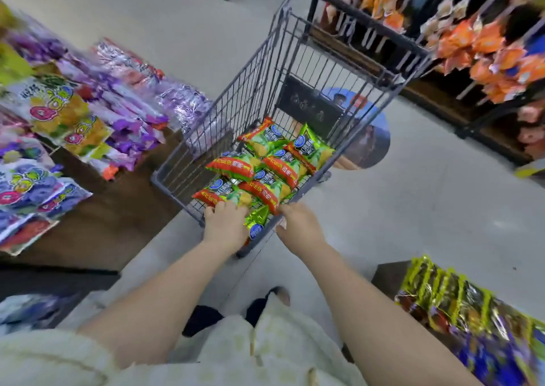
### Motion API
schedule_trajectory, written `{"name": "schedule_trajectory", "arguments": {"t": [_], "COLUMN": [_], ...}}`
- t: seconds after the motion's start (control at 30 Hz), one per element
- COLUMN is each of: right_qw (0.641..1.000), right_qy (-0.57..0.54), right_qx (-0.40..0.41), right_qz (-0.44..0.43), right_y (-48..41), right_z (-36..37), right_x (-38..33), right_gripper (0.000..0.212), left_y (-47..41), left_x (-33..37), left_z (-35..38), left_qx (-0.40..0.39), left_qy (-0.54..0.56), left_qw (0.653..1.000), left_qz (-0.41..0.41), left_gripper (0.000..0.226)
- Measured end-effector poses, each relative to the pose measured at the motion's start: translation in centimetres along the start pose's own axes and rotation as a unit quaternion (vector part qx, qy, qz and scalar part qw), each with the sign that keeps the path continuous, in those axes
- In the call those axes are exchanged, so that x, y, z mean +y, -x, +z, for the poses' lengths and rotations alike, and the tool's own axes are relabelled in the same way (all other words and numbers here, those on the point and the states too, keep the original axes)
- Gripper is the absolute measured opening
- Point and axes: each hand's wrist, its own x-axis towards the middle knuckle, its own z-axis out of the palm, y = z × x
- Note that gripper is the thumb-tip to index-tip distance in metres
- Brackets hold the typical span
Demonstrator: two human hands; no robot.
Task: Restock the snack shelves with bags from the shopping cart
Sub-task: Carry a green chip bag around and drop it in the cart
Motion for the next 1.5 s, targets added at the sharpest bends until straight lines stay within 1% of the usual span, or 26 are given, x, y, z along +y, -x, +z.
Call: {"name": "schedule_trajectory", "arguments": {"t": [0.13, 0.27, 0.4, 0.5, 0.63, 0.73, 0.8, 0.9, 1.0, 1.07, 1.17, 1.3, 1.37, 1.43, 1.5], "right_qw": [0.998, 0.995, 0.99, 0.986, 0.98, 0.972, 0.962, 0.936, 0.897, 0.87, 0.843, 0.806, 0.8, 0.808, 0.82], "right_qy": [-0.001, -0.01, 0.009, 0.018, 0.029, 0.048, 0.07, 0.119, 0.164, 0.185, 0.212, 0.25, 0.258, 0.251, 0.231], "right_qx": [-0.048, -0.09, -0.131, -0.16, -0.197, -0.23, -0.262, -0.323, -0.397, -0.44, -0.47, -0.494, -0.49, -0.473, -0.463], "right_qz": [-0.034, -0.051, -0.052, -0.036, -0.014, -0.022, -0.037, -0.071, -0.104, -0.121, -0.153, -0.207, -0.229, -0.246, -0.246], "right_y": [-3.9, -7.5, -10.8, -13.1, -15.9, -17.8, -19.1, -21.2, -22.6, -23.2, -24.0, -24.9, -25.2, -25.4, -25.6], "right_z": [0.8, 1.7, 2.6, 3.2, 4.0, 4.6, 5.1, 6.1, 6.9, 7.3, 7.9, 9.0, 9.4, 9.8, 10.3], "right_x": [1.6, 1.2, 0.3, -0.3, -0.6, -0.5, -0.1, 0.9, 2.4, 3.3, 4.5, 5.4, 5.5, 5.5, 5.5], "right_gripper": [0.026, 0.038, 0.035, 0.034, 0.037, 0.038, 0.039, 0.038, 0.042, 0.044, 0.035, 0.032, 0.027, 0.02, 0.017], "left_y": [-0.9, -1.8, -3.3, -4.8, -6.3, -7.1, -7.6, -8.5, -9.4, -9.6, -9.6, -9.9, -10.2, -10.4, -10.5], "left_x": [-0.5, -2.6, -5.3, -7.4, -9.1, -9.3, -8.8, -7.5, -5.7, -4.4, -2.9, -1.3, -1.0, -1.0, -1.1], "left_z": [1.2, 1.9, 2.2, 2.3, 2.5, 2.8, 3.5, 5.0, 6.4, 7.4, 8.8, 9.7, 10.0, 10.2, 10.2], "left_qx": [-0.033, -0.045, -0.071, -0.08, -0.074, -0.075, -0.079, -0.093, -0.131, -0.176, -0.226, -0.256, -0.261, -0.262, -0.265], "left_qy": [0.037, 0.067, 0.102, 0.12, 0.148, 0.155, 0.156, 0.157, 0.164, 0.166, 0.124, 0.084, 0.073, 0.067, 0.058], "left_qw": [0.997, 0.991, 0.984, 0.981, 0.98, 0.978, 0.978, 0.976, 0.967, 0.957, 0.948, 0.938, 0.932, 0.929, 0.928], "left_qz": [-0.057, -0.105, -0.13, -0.132, -0.115, -0.114, -0.111, -0.119, -0.143, -0.161, -0.184, -0.219, -0.239, -0.252, -0.256], "left_gripper": [0.034, 0.031, 0.032, 0.027, 0.025, 0.025, 0.025, 0.027, 0.027, 0.031, 0.042, 0.055, 0.053, 0.039, 0.027]}}
